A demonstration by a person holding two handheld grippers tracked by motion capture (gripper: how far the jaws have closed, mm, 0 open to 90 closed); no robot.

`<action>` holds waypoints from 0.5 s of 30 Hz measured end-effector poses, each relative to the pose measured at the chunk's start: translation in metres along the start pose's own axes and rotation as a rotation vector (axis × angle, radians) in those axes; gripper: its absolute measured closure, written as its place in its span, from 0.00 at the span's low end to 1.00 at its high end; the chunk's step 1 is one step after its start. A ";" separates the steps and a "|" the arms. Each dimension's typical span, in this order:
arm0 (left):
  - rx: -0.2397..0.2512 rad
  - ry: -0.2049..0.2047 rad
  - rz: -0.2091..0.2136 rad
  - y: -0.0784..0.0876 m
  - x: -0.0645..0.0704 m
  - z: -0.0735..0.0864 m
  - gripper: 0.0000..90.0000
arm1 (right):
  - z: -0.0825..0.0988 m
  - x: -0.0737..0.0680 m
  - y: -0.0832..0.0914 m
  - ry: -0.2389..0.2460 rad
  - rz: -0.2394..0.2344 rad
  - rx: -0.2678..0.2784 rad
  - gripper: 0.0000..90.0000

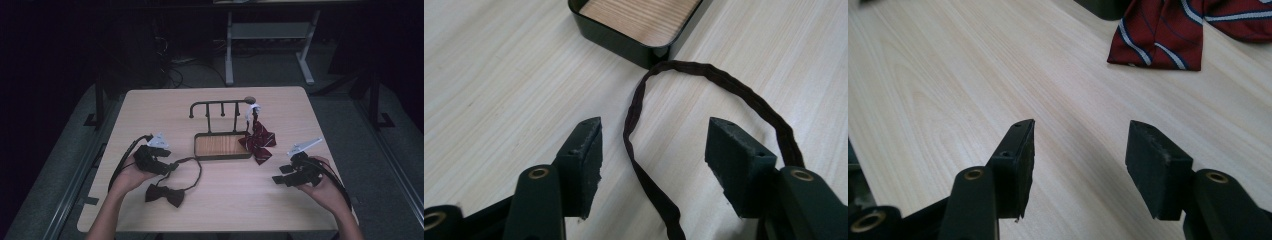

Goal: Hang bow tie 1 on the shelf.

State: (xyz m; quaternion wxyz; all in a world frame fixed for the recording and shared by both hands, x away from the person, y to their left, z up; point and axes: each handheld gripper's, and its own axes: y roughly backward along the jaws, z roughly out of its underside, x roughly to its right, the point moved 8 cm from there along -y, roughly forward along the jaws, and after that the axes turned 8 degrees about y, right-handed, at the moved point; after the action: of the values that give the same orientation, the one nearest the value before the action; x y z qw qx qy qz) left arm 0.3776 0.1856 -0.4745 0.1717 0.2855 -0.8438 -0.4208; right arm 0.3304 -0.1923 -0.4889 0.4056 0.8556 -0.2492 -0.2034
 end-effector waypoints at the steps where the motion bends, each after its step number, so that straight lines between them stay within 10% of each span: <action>1: -0.024 -0.002 0.002 -0.003 -0.002 0.000 0.47 | 0.001 0.000 0.000 0.001 0.000 0.005 0.50; 15: -0.145 -0.033 0.015 -0.023 -0.012 -0.005 0.66 | 0.005 0.003 -0.001 -0.021 -0.004 0.030 0.50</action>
State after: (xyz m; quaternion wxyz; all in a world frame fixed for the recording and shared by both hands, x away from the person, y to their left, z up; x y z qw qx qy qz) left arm 0.3971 0.1789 -0.4904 0.1809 0.2590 -0.8159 -0.4843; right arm 0.3299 -0.1966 -0.4928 0.3895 0.8600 -0.2548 -0.2094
